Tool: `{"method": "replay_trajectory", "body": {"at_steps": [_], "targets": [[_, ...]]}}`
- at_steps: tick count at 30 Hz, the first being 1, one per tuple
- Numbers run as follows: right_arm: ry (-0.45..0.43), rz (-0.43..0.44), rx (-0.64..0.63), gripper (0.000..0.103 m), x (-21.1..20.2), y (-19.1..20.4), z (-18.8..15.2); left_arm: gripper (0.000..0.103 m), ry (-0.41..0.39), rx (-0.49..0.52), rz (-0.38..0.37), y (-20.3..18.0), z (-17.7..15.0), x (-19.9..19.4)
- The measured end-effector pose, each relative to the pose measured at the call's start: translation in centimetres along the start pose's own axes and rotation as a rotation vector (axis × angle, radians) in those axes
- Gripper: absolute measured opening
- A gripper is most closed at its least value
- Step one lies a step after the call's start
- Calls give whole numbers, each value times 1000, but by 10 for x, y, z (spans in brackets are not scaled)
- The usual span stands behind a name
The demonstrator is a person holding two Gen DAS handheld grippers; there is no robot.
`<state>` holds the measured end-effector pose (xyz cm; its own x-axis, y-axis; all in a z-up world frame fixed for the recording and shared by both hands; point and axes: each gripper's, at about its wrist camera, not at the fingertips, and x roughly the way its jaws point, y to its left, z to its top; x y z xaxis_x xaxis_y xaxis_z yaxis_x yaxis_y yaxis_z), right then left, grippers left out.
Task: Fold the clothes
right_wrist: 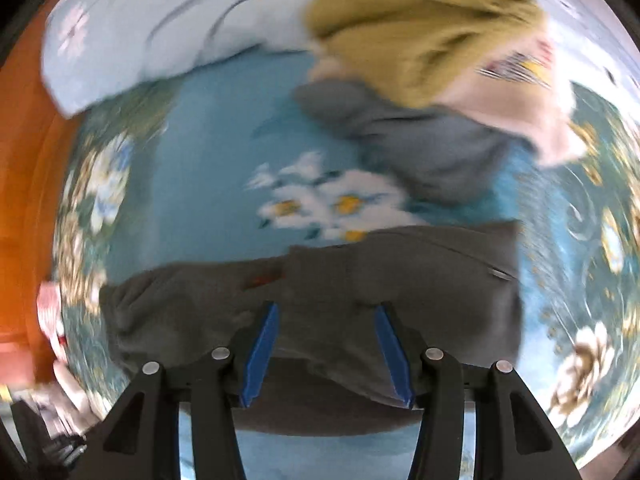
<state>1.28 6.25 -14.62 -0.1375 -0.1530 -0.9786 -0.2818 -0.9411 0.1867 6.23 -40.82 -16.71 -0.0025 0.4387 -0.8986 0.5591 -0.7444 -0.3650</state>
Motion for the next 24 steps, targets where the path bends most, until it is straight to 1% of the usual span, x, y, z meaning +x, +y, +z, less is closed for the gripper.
{"method": "replay_trajectory", "body": {"at_steps": [3, 7, 8, 9, 10, 11, 13, 17, 18, 19, 22, 24], "targets": [[42, -11, 18, 54, 18, 10, 4, 30, 2, 7, 0, -1, 1, 2], [129, -83, 49, 54, 45, 12, 8, 30, 13, 4, -2, 0, 0, 5], [137, -85, 56, 53, 47, 10, 8, 30, 14, -1, -2, 1, 0, 6], [138, -78, 58, 46, 48, 10, 8, 30, 15, -6, -3, 2, 0, 7], [139, -70, 59, 28, 48, 10, 8, 30, 16, -10, -3, 4, 1, 7], [141, -63, 61, 7, 48, 9, 8, 30, 17, -15, -4, 5, 1, 8], [153, -31, 51, 6, 47, 12, 10, 30, 20, -24, -6, 8, 2, 9], [128, 97, 25, 6, 30, 32, 14, 30, 26, -28, -8, 12, 2, 12], [127, 138, 20, 6, 26, 40, 13, 30, 30, -31, -8, 13, 2, 14], [134, 162, 5, 6, 25, 48, 11, 30, 36, -36, -6, 14, 2, 15], [212, 132, -38, 6, 48, 63, 1, 30, 44, -46, -7, 18, 2, 17], [273, 124, -7, 6, 65, 60, -4, 30, 38, -42, -9, 19, 4, 16]]}}
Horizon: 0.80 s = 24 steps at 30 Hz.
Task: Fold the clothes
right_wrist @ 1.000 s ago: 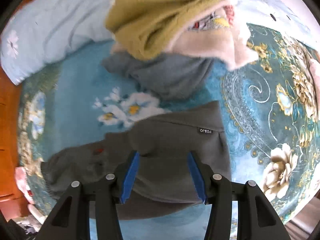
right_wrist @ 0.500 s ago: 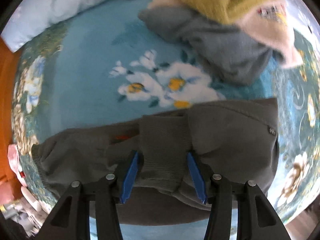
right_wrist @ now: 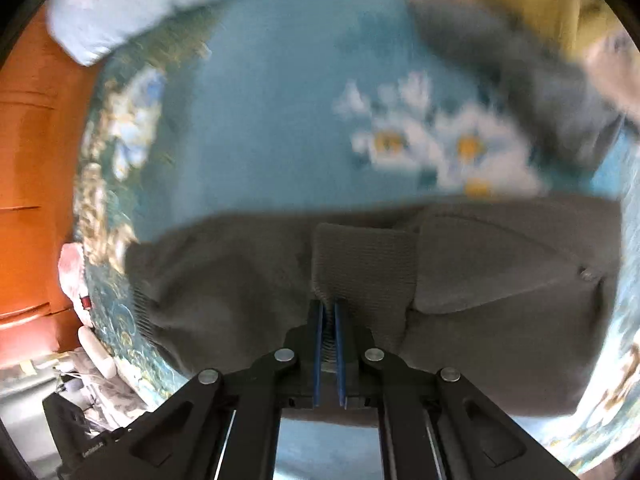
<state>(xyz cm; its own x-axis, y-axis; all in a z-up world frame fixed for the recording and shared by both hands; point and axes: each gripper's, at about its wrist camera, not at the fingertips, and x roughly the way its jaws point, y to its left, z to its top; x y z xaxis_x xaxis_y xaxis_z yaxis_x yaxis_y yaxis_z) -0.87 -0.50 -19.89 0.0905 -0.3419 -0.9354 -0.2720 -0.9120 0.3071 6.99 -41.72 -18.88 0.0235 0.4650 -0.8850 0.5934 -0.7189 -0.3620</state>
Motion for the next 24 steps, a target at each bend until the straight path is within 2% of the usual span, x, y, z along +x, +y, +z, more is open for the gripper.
{"method": "replay_trajectory", "body": {"at_steps": [2, 6, 9, 11, 14, 15, 17, 18, 19, 22, 24], "targets": [[16, 3, 38, 6, 11, -4, -1, 30, -7, 0, -9, 2, 3, -1], [2, -49, 13, 8, 21, 7, 3, 31, -33, -8, -63, 2, 13, -5], [15, -81, 15, 9, 34, 11, 9, 41, -68, 8, -95, -3, 21, -8], [24, -101, 14, 8, 41, 15, 12, 41, -89, 31, -118, -8, 27, -8], [35, -134, -20, 11, 41, 29, 14, 49, -98, 68, -147, -15, 38, -1], [35, -126, -30, 14, 38, 33, 14, 50, -95, 76, -158, -16, 41, 4], [22, -86, -45, 28, 26, 39, 13, 51, -82, 79, -173, -16, 49, 18], [2, -60, -49, 43, 18, 43, 11, 52, -78, 77, -178, -15, 52, 25], [-21, -41, -54, 50, 7, 46, 8, 53, -77, 71, -180, -14, 55, 32], [-69, -24, -67, 53, -24, 50, -5, 55, -73, 42, -209, -8, 62, 52], [-76, -30, -71, 53, -39, 44, -9, 64, -81, 5, -249, -1, 65, 64]]}}
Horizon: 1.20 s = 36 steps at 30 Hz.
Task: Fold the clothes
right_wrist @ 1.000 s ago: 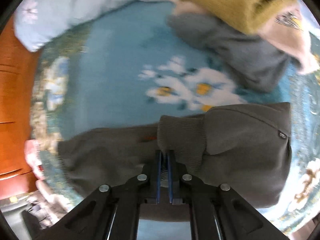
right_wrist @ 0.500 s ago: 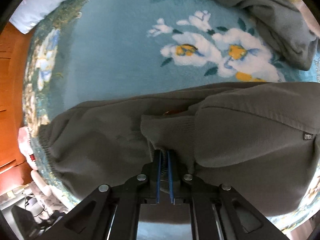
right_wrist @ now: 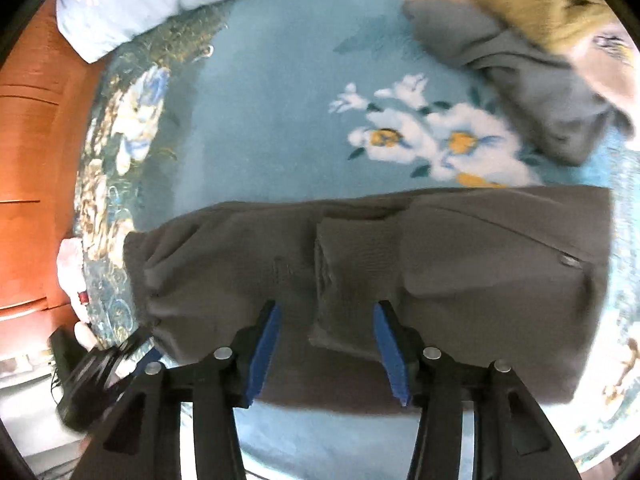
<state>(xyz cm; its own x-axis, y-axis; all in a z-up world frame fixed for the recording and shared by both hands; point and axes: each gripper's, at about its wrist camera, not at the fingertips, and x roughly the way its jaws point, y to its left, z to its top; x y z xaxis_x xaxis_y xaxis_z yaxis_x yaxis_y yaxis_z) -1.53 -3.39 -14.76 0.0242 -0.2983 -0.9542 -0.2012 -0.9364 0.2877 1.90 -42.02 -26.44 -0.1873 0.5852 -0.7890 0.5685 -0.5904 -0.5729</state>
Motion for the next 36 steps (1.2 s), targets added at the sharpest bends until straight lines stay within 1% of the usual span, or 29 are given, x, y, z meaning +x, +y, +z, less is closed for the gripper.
{"method": "replay_trajectory", "body": {"at_steps": [1, 5, 7, 10, 13, 14, 15, 19, 23, 26, 31, 34, 36], "targets": [[0, -11, -2, 53, -6, -7, -4, 64, -4, -16, -19, 4, 0, 4], [19, -65, 16, 53, -20, -35, -23, 64, -21, -72, -140, 15, -2, 13], [27, -78, 32, 53, -22, -37, -26, 62, -19, -91, -202, 14, -3, 18], [29, -96, 36, 53, -29, -38, -30, 62, -21, -89, -247, 7, -7, 27], [18, -90, 5, 53, -40, -28, -30, 60, -32, -55, -223, 3, -8, 27], [12, -92, -12, 53, -43, -24, -32, 53, -34, -46, -215, 3, -8, 27], [8, -94, -27, 53, -44, -21, -33, 49, -34, -42, -205, 5, -9, 27], [0, -85, -55, 53, -44, -12, -32, 43, -51, -33, -195, 2, -14, 21], [-5, -63, -49, 53, -48, -18, -36, 37, -81, 38, -146, -17, -24, 13], [-16, -48, -39, 53, -55, -28, -38, 36, -111, 135, -109, -41, -37, -2], [-48, -4, 11, 53, -72, -53, -46, 35, -165, 305, -11, -89, -72, -26], [-69, 28, 31, 53, -83, -70, -56, 35, -205, 403, 48, -126, -90, -42], [-88, 47, 40, 53, -91, -83, -64, 35, -233, 485, 89, -151, -109, -54]]}}
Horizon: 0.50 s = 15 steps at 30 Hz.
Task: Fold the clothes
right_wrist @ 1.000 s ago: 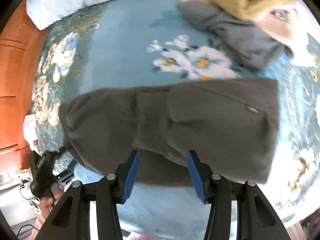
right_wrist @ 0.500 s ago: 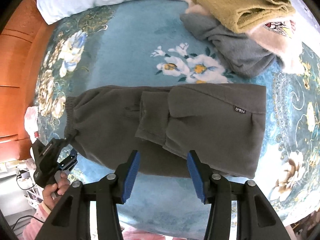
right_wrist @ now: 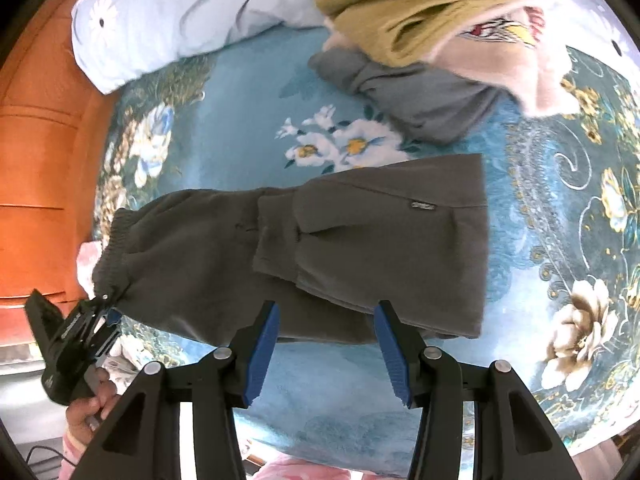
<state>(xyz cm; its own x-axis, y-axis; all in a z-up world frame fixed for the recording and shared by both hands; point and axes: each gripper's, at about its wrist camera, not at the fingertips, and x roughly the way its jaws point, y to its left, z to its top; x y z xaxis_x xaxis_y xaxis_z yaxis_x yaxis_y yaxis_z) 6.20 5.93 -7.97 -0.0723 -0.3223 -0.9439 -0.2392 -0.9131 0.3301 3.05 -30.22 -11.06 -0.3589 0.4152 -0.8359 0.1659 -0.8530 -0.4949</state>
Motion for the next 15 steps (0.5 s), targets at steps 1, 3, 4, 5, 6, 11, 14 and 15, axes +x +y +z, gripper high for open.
{"method": "replay_trajectory", "body": {"at_steps": [1, 3, 4, 5, 6, 11, 14, 15], "targets": [[-10, 9, 5, 53, -5, -7, -3, 35, -9, 42, 16, -15, -1, -6], [-24, 25, 18, 53, -12, -21, -10, 35, -16, 133, 52, -51, -6, -11], [-32, 32, 28, 53, -15, -29, -14, 35, -17, 173, 70, -66, -10, -14], [-41, 39, 41, 53, -19, -40, -17, 35, -18, 215, 88, -82, -14, -16], [-51, 43, 52, 53, -23, -49, -21, 35, -17, 263, 114, -101, -21, -15], [-94, 45, 94, 53, -41, -100, -38, 35, 19, 419, 255, -173, -60, 6], [-111, 52, 155, 53, -48, -135, -46, 35, 47, 498, 339, -204, -86, 22], [-114, 58, 179, 53, -50, -147, -47, 35, 51, 538, 372, -216, -96, 28]]}}
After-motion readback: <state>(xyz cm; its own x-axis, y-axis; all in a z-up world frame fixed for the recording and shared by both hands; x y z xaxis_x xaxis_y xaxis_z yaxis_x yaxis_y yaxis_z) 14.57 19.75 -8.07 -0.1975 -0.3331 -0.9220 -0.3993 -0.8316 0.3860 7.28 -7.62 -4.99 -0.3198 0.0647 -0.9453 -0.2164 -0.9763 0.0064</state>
